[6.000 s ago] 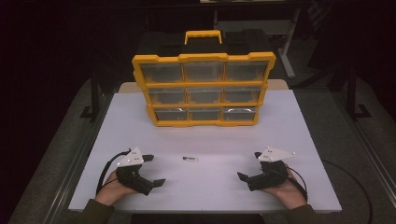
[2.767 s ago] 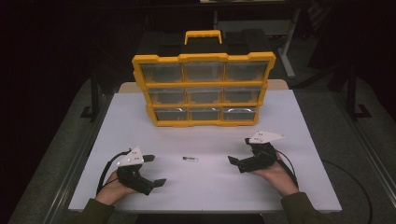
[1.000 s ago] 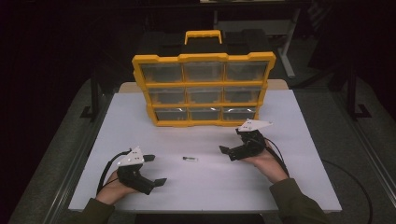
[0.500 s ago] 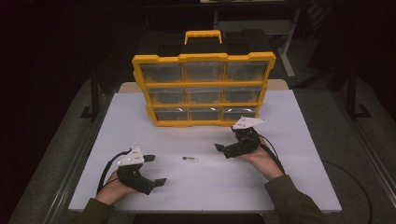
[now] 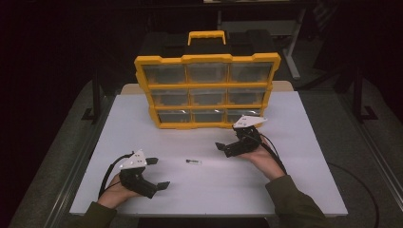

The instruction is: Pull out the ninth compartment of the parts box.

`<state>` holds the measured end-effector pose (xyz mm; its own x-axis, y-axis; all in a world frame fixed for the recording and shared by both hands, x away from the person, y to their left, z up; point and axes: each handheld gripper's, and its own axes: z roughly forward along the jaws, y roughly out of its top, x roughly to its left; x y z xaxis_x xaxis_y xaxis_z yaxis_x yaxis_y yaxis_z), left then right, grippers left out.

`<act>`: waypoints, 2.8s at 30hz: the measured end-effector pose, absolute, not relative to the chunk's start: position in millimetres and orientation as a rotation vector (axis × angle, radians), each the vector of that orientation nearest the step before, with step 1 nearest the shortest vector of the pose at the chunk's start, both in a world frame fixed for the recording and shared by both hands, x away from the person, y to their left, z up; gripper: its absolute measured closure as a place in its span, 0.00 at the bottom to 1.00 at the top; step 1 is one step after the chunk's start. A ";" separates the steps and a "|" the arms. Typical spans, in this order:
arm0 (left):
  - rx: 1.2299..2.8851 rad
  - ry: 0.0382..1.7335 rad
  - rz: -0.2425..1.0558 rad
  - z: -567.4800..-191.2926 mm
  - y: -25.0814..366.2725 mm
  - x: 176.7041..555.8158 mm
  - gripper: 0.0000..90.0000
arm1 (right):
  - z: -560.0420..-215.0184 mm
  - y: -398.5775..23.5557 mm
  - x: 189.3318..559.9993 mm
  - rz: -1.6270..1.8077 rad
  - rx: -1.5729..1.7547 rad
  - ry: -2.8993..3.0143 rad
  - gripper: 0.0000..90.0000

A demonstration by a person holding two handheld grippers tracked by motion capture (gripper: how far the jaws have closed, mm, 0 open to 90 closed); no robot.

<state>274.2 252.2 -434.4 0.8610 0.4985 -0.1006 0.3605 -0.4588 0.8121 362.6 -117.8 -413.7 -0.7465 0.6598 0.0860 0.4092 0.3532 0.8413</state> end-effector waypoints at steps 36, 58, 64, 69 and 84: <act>2.080 0.618 0.179 -435.9 250.9 275.5 0.00 | -423.4 -111.2 366.2 1.245 0.828 2.347 0.02; 2.083 0.623 0.188 -435.2 251.1 276.7 0.00 | -421.0 -106.0 360.9 1.214 0.756 2.307 0.02; 2.057 0.644 0.179 -434.5 252.3 277.1 0.01 | -422.7 -103.2 359.5 1.185 0.734 2.301 0.02; 2.069 0.639 0.184 -434.8 252.4 277.0 0.01 | -423.7 -102.9 359.4 1.172 0.720 2.299 0.02; 2.085 0.630 0.181 -435.4 252.7 277.0 0.01 | -425.0 -101.9 358.3 1.101 0.637 2.278 0.02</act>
<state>277.0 252.7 -435.4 0.8581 0.5014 -0.1107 0.3660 -0.4460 0.8168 358.3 -101.9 -425.0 -0.7510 0.6107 -0.2512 0.1825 0.5575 0.8099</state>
